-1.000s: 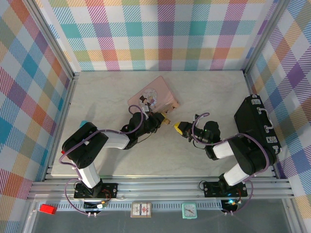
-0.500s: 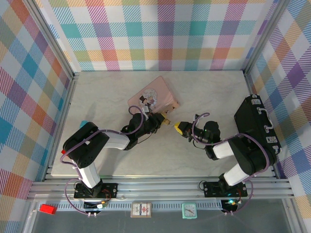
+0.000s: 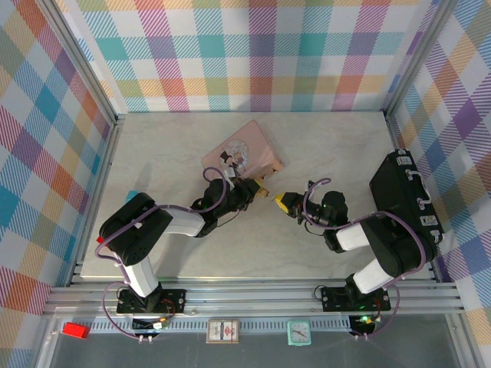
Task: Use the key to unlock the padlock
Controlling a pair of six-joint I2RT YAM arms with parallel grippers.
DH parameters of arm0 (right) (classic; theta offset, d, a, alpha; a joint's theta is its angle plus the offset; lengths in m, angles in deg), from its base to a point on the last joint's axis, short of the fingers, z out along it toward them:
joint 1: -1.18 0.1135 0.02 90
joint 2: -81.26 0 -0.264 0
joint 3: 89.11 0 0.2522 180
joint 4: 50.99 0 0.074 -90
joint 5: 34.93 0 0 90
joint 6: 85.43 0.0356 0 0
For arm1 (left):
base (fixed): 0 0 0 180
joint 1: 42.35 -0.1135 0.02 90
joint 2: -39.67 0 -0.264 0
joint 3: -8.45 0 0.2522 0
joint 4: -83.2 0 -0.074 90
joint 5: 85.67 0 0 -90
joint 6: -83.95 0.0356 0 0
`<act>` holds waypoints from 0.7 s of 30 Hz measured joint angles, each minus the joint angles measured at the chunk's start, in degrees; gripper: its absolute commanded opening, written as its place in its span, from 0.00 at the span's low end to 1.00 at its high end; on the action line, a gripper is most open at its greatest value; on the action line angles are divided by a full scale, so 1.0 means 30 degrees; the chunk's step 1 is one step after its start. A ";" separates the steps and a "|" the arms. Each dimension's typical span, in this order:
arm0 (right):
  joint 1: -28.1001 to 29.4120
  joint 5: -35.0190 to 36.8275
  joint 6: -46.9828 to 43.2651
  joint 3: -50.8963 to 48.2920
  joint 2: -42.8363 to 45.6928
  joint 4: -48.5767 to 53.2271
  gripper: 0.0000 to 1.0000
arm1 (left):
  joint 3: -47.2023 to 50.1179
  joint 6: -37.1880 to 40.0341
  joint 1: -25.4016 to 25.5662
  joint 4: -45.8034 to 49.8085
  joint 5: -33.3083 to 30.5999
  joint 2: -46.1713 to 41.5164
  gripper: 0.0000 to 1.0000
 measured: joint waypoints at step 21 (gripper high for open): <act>0.0007 0.0415 -0.0211 -0.0036 0.0860 0.0532 0.00 | 0.0000 0.0000 0.0007 0.0044 0.0000 -0.0015 0.04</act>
